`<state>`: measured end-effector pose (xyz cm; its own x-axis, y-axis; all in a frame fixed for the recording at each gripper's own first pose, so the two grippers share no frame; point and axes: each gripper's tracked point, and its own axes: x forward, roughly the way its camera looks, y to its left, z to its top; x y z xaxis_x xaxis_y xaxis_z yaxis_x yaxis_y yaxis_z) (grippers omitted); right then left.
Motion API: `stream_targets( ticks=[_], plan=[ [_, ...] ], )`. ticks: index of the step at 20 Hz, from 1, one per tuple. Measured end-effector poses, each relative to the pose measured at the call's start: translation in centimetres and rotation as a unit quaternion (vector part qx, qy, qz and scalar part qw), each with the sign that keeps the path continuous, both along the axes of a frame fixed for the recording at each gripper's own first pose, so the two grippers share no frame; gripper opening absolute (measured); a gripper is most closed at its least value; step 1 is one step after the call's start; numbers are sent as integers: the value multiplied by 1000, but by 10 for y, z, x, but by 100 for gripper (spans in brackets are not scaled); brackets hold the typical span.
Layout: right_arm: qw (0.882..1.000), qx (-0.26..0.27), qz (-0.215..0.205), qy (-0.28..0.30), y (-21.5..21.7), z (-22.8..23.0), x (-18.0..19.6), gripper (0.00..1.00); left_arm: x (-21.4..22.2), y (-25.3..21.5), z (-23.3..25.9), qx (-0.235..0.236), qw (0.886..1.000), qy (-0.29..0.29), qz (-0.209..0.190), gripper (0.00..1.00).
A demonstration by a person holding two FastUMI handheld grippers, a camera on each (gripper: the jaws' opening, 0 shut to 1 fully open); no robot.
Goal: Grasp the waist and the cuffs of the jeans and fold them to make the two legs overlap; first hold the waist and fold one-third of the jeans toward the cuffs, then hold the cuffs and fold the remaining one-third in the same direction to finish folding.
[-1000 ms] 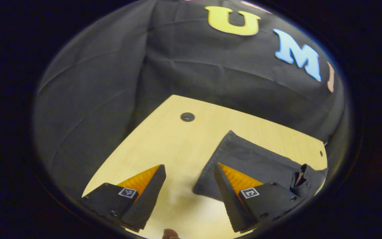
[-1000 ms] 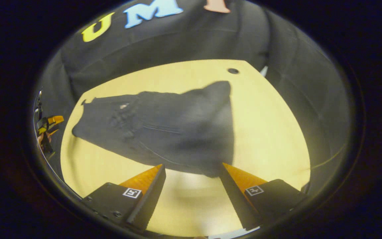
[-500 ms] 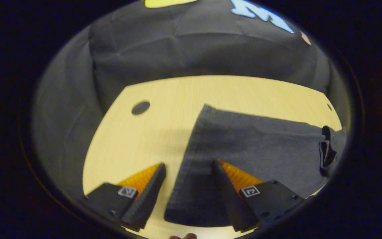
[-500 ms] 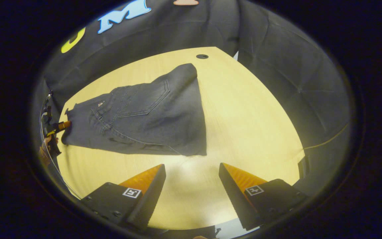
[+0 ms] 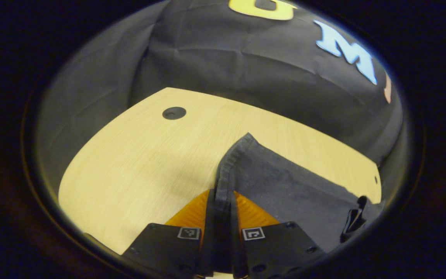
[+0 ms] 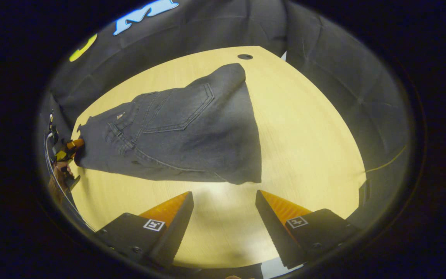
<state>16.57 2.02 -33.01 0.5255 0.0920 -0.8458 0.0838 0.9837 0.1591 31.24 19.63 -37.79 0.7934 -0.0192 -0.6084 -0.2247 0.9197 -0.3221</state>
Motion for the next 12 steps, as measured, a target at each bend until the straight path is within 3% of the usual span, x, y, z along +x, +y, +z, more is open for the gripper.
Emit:
stream_targets(
  ticks=[1, 5, 7, 10, 12],
  plan=[
    [1000, -5, 3, 1, -1, 0, 0, 97, -6, -2, 3, -42, 999, 7, 19, 11],
    [1000, 1, 0, -1, -2, 6, 4, 97, -22, -13, 10, -162, 986, 30, 37, 11],
    [1000, 8, -6, 0, -6, 4, 3, 97, -20, -17, 35, -207, 978, 5, 35, 12],
    [1000, 18, -5, 4, -4, 3, 2, 97, -28, -31, 66, -233, 972, -17, 2, 12],
    [1000, 23, -1, 2, -3, 3, 2, 97, -41, -69, 96, -241, 970, -27, -31, 12]
  ],
)
